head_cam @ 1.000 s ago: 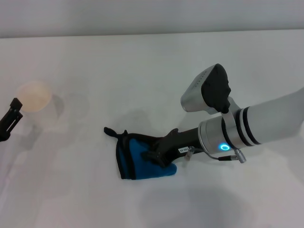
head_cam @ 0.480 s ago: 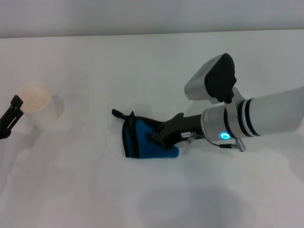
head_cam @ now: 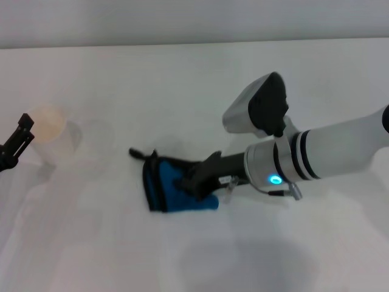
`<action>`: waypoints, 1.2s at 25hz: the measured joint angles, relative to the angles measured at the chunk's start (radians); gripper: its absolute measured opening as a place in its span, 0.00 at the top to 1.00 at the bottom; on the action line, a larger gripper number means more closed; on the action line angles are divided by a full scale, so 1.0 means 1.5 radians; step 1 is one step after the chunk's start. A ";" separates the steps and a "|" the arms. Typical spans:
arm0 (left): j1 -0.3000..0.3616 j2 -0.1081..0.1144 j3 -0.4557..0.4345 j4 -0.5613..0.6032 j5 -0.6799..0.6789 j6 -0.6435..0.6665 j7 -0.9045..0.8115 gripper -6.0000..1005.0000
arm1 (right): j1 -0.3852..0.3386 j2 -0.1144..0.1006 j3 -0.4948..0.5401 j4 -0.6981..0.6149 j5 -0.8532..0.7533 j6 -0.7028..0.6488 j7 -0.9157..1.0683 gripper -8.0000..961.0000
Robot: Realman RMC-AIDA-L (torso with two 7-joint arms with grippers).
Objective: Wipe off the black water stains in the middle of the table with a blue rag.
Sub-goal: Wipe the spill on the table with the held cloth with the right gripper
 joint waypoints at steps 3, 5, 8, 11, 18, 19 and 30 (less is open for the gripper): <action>-0.005 0.000 -0.001 0.000 0.000 0.000 0.000 0.13 | 0.004 -0.001 -0.011 0.002 0.012 0.044 -0.004 0.90; -0.006 0.000 -0.001 0.001 0.000 0.000 0.000 0.13 | 0.008 -0.001 -0.016 0.005 0.012 0.082 -0.005 0.90; -0.007 0.000 -0.001 0.008 0.000 0.000 0.000 0.13 | 0.017 0.000 -0.022 0.012 0.012 0.139 -0.005 0.90; -0.007 0.000 -0.001 0.009 0.000 0.000 0.000 0.13 | 0.018 0.000 -0.022 0.015 0.013 0.162 -0.007 0.90; -0.013 0.000 0.002 0.009 0.000 0.000 0.000 0.13 | 0.013 -0.002 0.015 0.031 0.027 0.072 -0.012 0.90; -0.013 0.001 0.002 0.009 0.000 0.000 0.000 0.13 | 0.014 -0.002 0.023 0.037 0.027 0.057 -0.012 0.90; -0.015 0.001 0.003 0.009 0.000 0.000 0.000 0.13 | 0.017 -0.011 0.154 0.099 0.018 -0.023 -0.013 0.90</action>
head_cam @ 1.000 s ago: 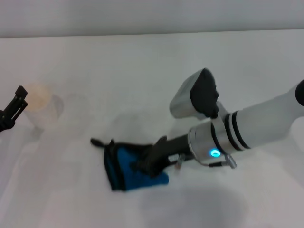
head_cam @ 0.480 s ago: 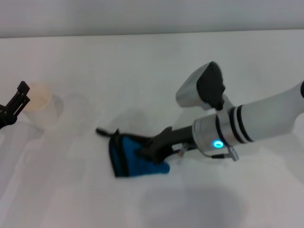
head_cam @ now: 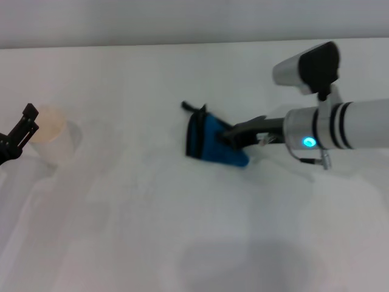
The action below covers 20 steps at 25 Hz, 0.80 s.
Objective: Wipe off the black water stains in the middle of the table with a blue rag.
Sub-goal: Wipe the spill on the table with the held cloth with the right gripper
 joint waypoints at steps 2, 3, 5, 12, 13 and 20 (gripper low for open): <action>0.000 0.000 0.000 0.000 0.000 0.000 0.000 0.13 | -0.004 0.000 0.040 0.009 -0.010 -0.005 -0.001 0.90; 0.000 0.000 0.001 0.000 0.000 0.000 0.000 0.13 | -0.005 0.000 0.059 0.013 -0.015 -0.006 -0.001 0.90; 0.001 -0.001 0.001 0.000 0.000 0.000 0.000 0.13 | -0.006 0.002 0.081 0.019 -0.022 -0.008 -0.002 0.90; 0.004 -0.001 0.002 0.001 0.001 0.000 0.000 0.13 | 0.003 0.011 -0.008 0.009 -0.008 0.041 0.001 0.90; 0.004 -0.001 0.002 0.001 0.001 -0.001 0.000 0.13 | 0.007 0.012 -0.038 0.003 0.001 0.049 0.002 0.90; 0.005 -0.001 0.002 0.001 0.001 -0.007 0.000 0.13 | 0.027 0.012 -0.180 -0.021 0.058 0.128 -0.001 0.90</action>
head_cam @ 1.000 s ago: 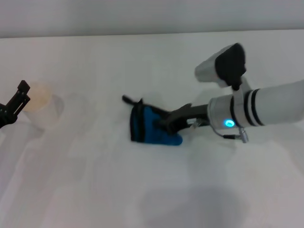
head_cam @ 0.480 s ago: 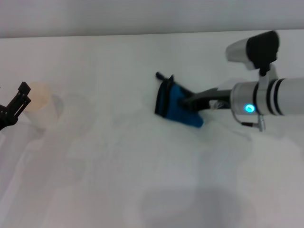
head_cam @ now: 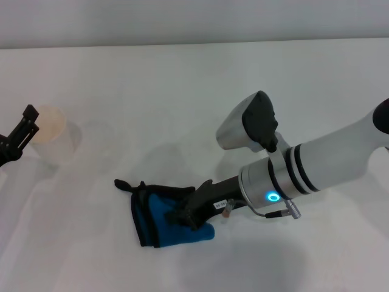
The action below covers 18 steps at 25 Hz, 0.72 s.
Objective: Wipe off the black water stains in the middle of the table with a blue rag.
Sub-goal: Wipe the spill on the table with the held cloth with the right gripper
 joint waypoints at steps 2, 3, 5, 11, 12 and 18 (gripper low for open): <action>-0.001 0.000 0.000 0.000 0.000 -0.001 0.000 0.13 | 0.000 0.000 -0.012 -0.004 0.004 -0.003 0.000 0.90; -0.001 0.000 0.000 0.000 0.000 -0.001 0.000 0.13 | -0.001 0.000 -0.012 -0.005 0.006 -0.007 -0.001 0.90; -0.001 0.000 0.000 0.000 0.000 -0.002 0.000 0.13 | -0.005 -0.001 0.006 -0.005 0.006 -0.019 -0.007 0.90; -0.003 0.000 0.000 -0.001 0.000 -0.002 0.000 0.13 | -0.001 -0.009 0.130 0.023 -0.004 -0.045 -0.072 0.90; -0.003 0.000 0.000 -0.001 0.000 -0.002 0.000 0.13 | 0.001 -0.010 0.147 0.029 -0.005 -0.047 -0.084 0.90; -0.003 0.000 0.000 -0.001 0.000 -0.002 0.000 0.13 | 0.003 -0.014 0.261 0.040 -0.071 -0.047 -0.111 0.91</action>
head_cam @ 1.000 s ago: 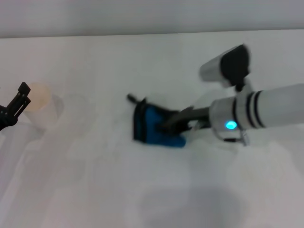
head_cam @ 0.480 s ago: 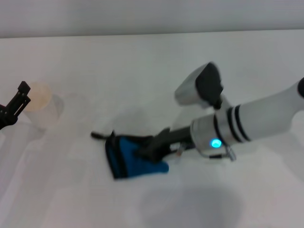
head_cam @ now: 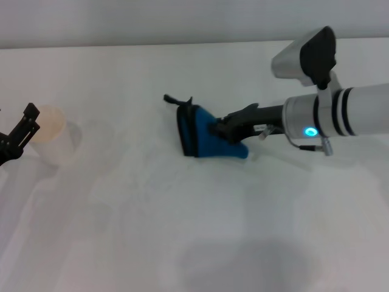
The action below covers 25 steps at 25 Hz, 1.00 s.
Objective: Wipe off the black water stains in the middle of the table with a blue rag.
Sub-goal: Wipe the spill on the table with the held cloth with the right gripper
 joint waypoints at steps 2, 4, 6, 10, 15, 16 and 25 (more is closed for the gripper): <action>-0.001 0.000 0.000 0.000 0.000 0.000 0.000 0.13 | 0.003 0.000 0.022 0.000 -0.033 0.003 0.000 0.91; -0.001 0.000 0.000 0.000 0.000 0.000 0.000 0.13 | 0.007 -0.001 0.031 -0.003 -0.057 0.006 0.000 0.91; -0.001 0.000 0.000 0.001 0.000 0.000 0.000 0.13 | 0.014 -0.004 0.031 -0.007 -0.071 0.015 -0.001 0.91; -0.001 0.000 0.000 0.001 0.000 0.000 0.000 0.13 | 0.033 -0.006 0.032 -0.007 -0.102 0.039 -0.004 0.91; -0.001 0.000 0.000 0.001 0.000 0.000 0.000 0.13 | 0.043 0.003 0.027 -0.007 -0.133 0.048 -0.008 0.91; -0.001 0.000 0.000 0.001 0.000 0.001 0.000 0.13 | 0.043 0.004 0.026 -0.006 -0.133 0.048 -0.008 0.91; 0.001 0.000 0.000 0.001 0.000 0.001 0.000 0.13 | 0.032 0.013 -0.014 0.024 -0.107 0.045 -0.005 0.91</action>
